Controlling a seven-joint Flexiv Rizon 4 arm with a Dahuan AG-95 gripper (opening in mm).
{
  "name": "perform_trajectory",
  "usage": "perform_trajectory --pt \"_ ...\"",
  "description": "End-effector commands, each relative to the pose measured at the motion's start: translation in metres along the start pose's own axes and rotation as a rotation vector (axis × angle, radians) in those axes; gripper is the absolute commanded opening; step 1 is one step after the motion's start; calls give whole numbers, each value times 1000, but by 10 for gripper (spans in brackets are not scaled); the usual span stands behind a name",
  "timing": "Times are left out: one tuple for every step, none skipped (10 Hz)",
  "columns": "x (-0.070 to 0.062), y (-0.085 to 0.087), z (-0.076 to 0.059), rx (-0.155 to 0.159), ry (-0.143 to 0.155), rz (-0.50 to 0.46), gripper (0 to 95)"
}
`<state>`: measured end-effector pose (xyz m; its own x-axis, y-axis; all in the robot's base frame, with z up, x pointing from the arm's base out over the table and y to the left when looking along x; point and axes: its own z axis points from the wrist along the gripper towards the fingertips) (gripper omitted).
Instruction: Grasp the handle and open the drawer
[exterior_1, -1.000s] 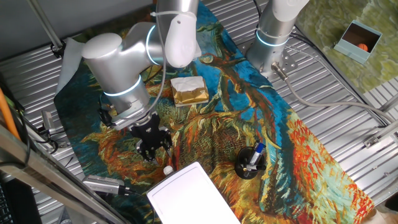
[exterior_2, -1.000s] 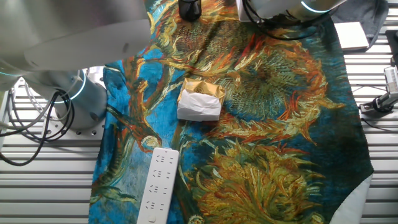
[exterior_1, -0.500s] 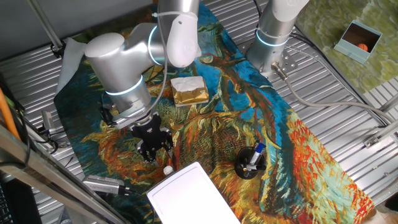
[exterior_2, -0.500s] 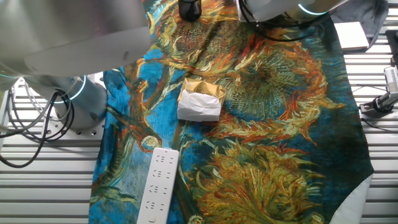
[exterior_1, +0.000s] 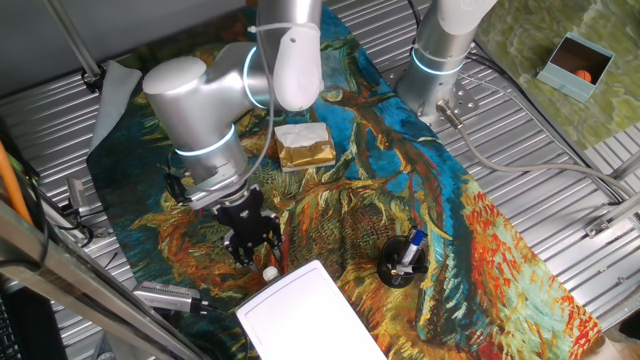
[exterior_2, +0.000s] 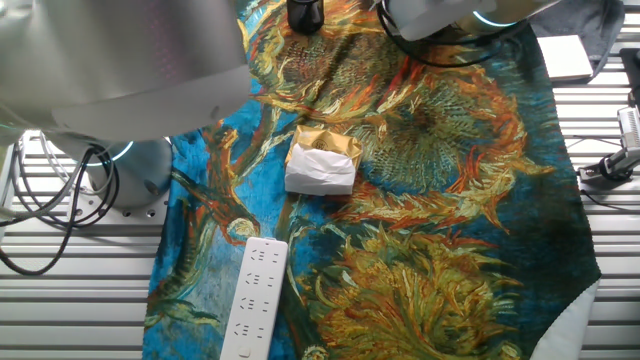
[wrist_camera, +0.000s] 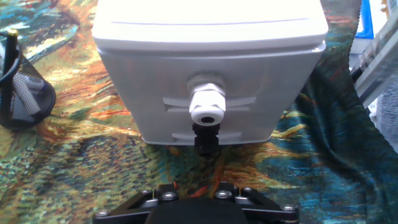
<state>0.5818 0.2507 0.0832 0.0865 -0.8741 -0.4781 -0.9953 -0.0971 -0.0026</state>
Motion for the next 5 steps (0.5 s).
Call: perform_trajectory --pt "-2 -1 2 3 -8 3 380" --pt "-4 -1 3 5 -11 4 380" --pt "-6 -1 5 7 -13 6 380" --pt "-7 -1 6 8 -13 9 380" --pt "-8 -1 7 9 -12 10 380"
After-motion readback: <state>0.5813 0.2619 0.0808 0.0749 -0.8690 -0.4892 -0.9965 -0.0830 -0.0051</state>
